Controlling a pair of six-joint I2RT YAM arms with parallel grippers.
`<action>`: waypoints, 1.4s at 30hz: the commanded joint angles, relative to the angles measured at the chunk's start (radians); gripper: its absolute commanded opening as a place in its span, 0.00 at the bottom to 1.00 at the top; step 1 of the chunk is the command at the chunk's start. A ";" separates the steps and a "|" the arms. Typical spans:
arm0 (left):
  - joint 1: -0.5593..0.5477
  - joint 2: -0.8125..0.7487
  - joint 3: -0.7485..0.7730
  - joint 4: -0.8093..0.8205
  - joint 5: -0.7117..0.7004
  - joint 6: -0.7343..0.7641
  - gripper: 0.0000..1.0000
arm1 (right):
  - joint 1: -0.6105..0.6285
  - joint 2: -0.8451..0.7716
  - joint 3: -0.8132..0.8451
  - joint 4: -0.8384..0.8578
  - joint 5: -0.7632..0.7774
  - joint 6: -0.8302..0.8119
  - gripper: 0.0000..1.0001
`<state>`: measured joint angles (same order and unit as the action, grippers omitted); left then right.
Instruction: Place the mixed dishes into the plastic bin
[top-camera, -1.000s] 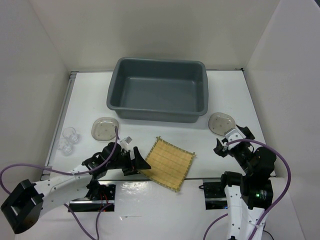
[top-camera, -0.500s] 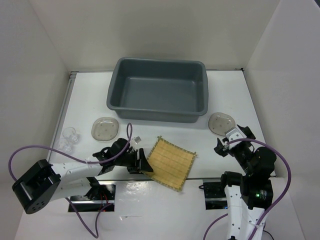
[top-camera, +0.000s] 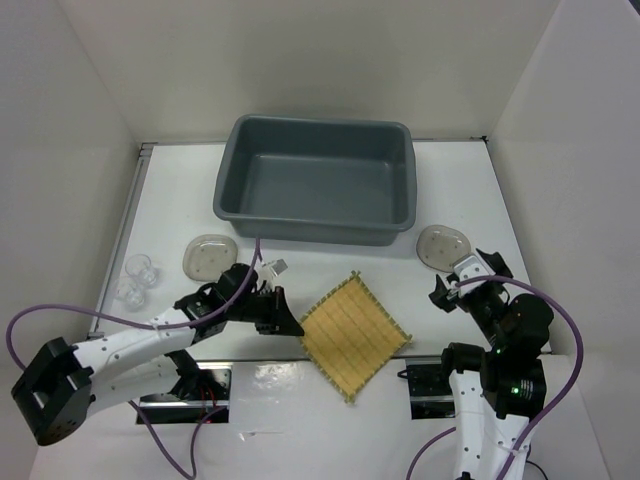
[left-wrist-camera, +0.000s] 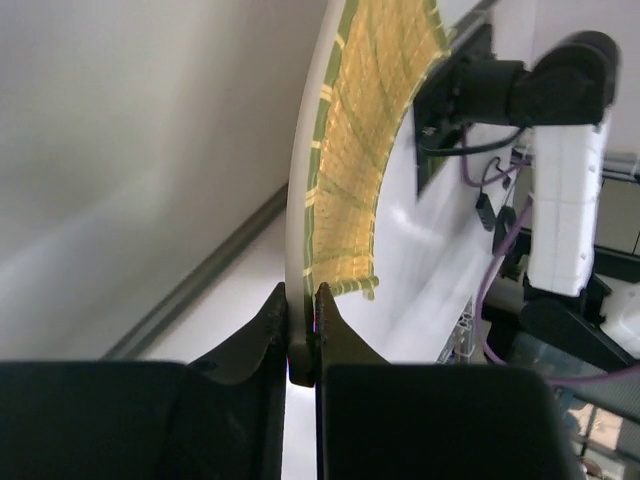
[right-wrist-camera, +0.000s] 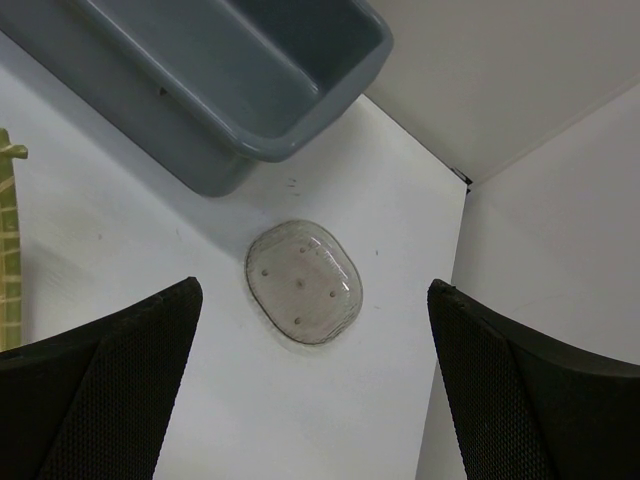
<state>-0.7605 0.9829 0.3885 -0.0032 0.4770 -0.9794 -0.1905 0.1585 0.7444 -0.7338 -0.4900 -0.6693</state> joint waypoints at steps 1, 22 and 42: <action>-0.003 -0.085 0.140 -0.069 0.058 0.076 0.00 | -0.009 0.001 -0.005 0.068 0.028 0.037 0.98; 0.363 0.413 1.048 -0.071 0.264 -0.042 0.00 | -0.009 -0.097 -0.005 0.151 0.149 0.122 0.98; 0.452 0.954 1.233 0.154 -0.006 -0.251 0.00 | -0.009 -0.106 -0.005 0.160 0.149 0.131 0.98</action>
<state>-0.3058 1.9678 1.6115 -0.0307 0.5179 -1.1610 -0.1909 0.0582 0.7429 -0.6292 -0.3527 -0.5575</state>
